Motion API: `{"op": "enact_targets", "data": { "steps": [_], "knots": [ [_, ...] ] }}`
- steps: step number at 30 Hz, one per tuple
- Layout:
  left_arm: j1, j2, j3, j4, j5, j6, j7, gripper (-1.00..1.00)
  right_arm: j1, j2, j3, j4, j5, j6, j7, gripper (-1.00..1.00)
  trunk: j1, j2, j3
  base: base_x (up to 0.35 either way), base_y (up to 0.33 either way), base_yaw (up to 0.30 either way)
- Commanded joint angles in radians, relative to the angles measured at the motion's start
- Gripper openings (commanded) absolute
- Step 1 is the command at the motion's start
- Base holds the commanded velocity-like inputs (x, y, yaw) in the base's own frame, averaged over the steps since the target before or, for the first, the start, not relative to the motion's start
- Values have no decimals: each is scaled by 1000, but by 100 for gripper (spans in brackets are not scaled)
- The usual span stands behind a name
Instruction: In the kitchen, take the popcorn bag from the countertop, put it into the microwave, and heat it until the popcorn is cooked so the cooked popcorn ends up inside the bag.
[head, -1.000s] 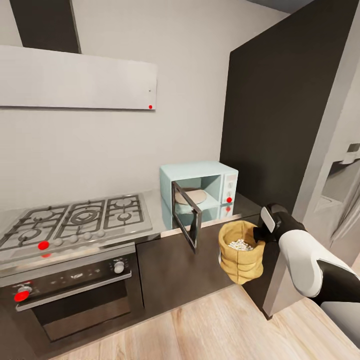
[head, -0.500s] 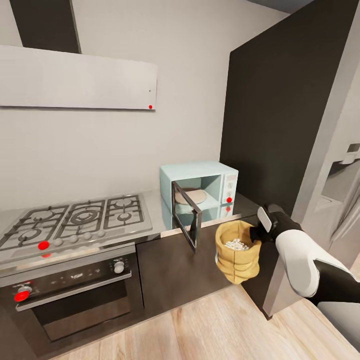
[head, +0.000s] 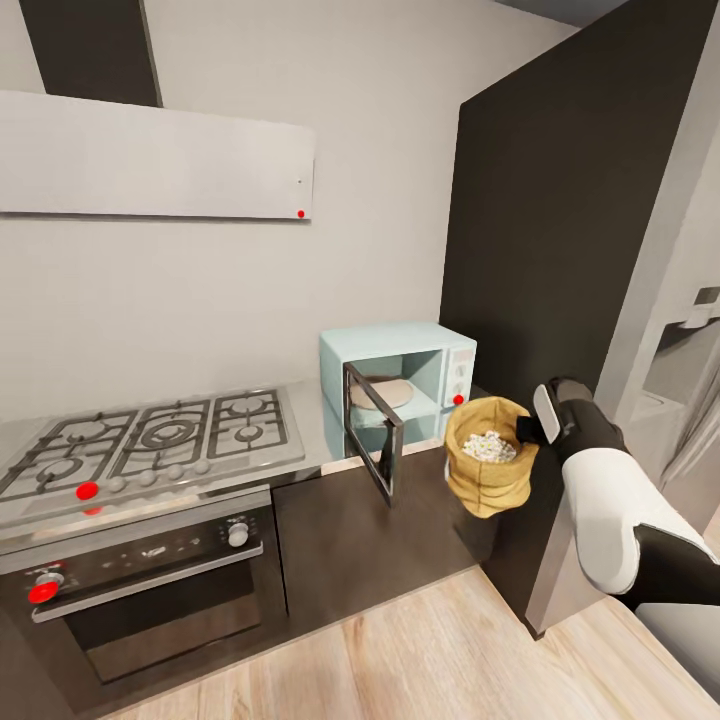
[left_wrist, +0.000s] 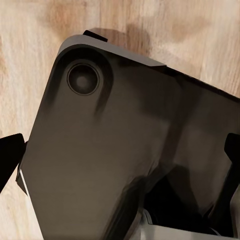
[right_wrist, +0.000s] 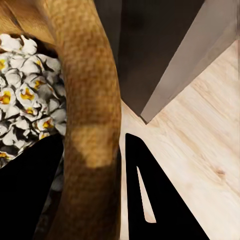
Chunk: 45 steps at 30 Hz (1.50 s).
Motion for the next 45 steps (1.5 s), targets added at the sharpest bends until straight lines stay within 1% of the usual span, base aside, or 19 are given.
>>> {"op": "enact_targets", "data": {
  "steps": [1,3,5,7,9,13,15,17,19,21,24,26,36,41,45],
  "knots": [
    [0,0,1,-2,4,-1,1,100,-1,2,-1,-2,9,4,5,-100,0,-1,-1,0,0,0],
    [0,0,1,-2,4,-1,1,100,1,2,3,6,8,4,4,-100,0,-1,-1,0,0,0],
    [0,0,1,-2,4,-1,1,100,-13,2,4,11,6,4,3,-100,0,-1,-1,0,0,0],
    [0,0,1,-2,4,-1,1,100,-55,3,4,25,5,4,2,-100,0,-1,-1,0,0,0],
    [0,0,1,-3,4,-1,1,100,-109,4,4,67,5,4,2,-100,0,-1,-1,0,0,0],
    [0,0,1,-2,4,-1,1,100,-181,5,2,130,4,4,1,-100,0,-1,-1,0,0,0],
    [0,0,1,-3,4,-1,1,100,-203,6,2,154,3,4,0,-100,0,-1,-1,0,0,0],
    [0,0,1,-3,4,-1,1,100,-241,8,1,200,3,4,0,-100,0,-1,-1,0,0,0],
    [0,0,1,-2,3,-1,1,100,-280,24,1,231,3,4,0,-100,0,-1,-1,0,0,0],
    [0,0,1,-2,3,-1,1,100,-306,38,1,243,3,4,-1,-100,0,-1,-1,0,0,0],
    [0,0,1,-2,4,-1,1,100,-316,68,-2,267,2,4,0,-100,0,-1,-1,0,0,0],
    [0,0,1,-2,3,-1,1,100,-318,78,-7,271,1,4,0,-100,0,-1,-1,0,0,0],
    [0,0,1,-1,3,-1,1,100,-312,79,-9,278,-7,4,6,-100,0,-1,-1,0,0,0],
    [0,0,1,-1,3,-1,1,100,-308,82,-9,372,-7,4,6,-100,0,-1,-1,0,0,0],
    [0,0,1,-2,3,-1,1,100,-309,81,-9,391,-6,4,8,-100,0,-1,-1,0,0,0]
  ]
}}
